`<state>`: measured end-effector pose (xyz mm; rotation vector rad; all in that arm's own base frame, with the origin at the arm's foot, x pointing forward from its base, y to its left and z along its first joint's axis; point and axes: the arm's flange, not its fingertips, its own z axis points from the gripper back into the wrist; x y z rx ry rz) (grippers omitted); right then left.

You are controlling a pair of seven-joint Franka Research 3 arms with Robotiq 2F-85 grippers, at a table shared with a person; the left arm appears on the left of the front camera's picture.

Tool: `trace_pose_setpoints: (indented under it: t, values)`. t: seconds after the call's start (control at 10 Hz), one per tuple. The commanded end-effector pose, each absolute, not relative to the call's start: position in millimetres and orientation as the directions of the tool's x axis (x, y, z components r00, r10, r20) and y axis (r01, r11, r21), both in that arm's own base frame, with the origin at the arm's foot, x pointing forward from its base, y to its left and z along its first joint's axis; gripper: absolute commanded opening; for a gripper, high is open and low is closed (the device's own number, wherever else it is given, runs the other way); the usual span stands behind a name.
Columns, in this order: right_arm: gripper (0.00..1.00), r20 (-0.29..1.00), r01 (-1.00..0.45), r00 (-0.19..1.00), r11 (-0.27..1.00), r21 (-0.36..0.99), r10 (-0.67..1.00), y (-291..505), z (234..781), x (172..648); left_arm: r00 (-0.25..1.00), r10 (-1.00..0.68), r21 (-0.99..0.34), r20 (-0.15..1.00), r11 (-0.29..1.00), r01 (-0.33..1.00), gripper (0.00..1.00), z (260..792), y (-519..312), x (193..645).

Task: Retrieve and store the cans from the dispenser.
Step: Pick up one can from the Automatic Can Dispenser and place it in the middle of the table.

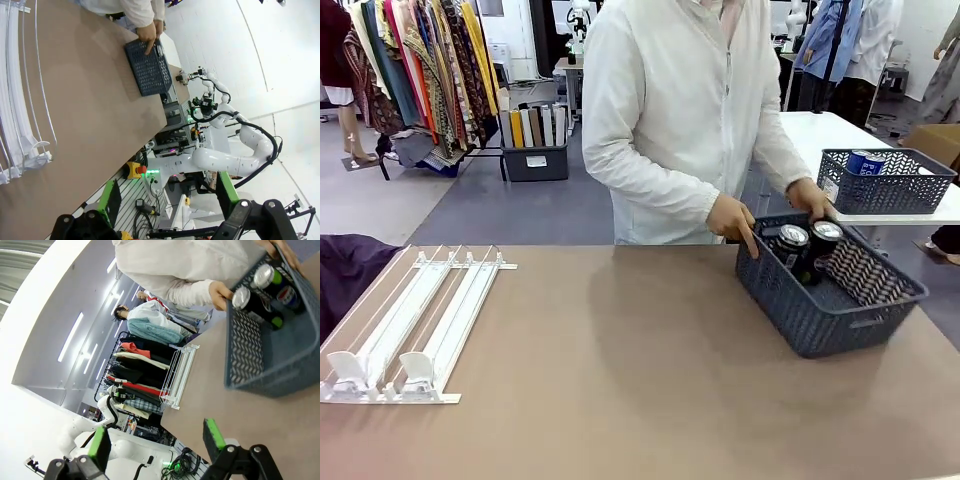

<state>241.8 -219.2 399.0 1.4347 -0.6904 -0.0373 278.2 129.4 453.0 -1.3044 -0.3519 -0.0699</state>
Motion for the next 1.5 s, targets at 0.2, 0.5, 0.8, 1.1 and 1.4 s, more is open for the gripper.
trace_pose_setpoints:
  t: [0.2, 0.5, 0.8, 1.1, 1.4]
  values:
    - [1.00, 0.410, -0.376, 0.812, 0.165, 0.912, -0.415, -219.6, 403.1, 241.4, 0.945, 0.155, -0.936, 0.287, 0.256, 0.242, 1.00, 455.5, 127.5, 277.3]
    - [1.00, 0.410, -0.376, 0.812, 0.165, 0.912, -0.415, -219.6, 403.1, 241.4, 0.945, 0.155, -0.936, 0.287, 0.256, 0.242, 1.00, 455.5, 127.5, 277.3]
    - [1.00, 0.410, -0.376, 0.812, 0.165, 0.912, -0.415, -219.6, 403.1, 241.4, 0.945, 0.155, -0.936, 0.287, 0.256, 0.242, 1.00, 455.5, 127.5, 277.3]
    - [1.00, 0.410, -0.376, 0.812, 0.165, 0.912, -0.415, -219.6, 403.1, 241.4, 0.945, 0.155, -0.936, 0.287, 0.256, 0.242, 1.00, 455.5, 127.5, 277.3]
    - [1.00, 0.410, -0.376, 0.812, 0.165, 0.912, -0.415, -219.6, 403.1, 241.4, 0.945, 0.155, -0.936, 0.287, 0.256, 0.242, 1.00, 455.5, 127.5, 277.3]
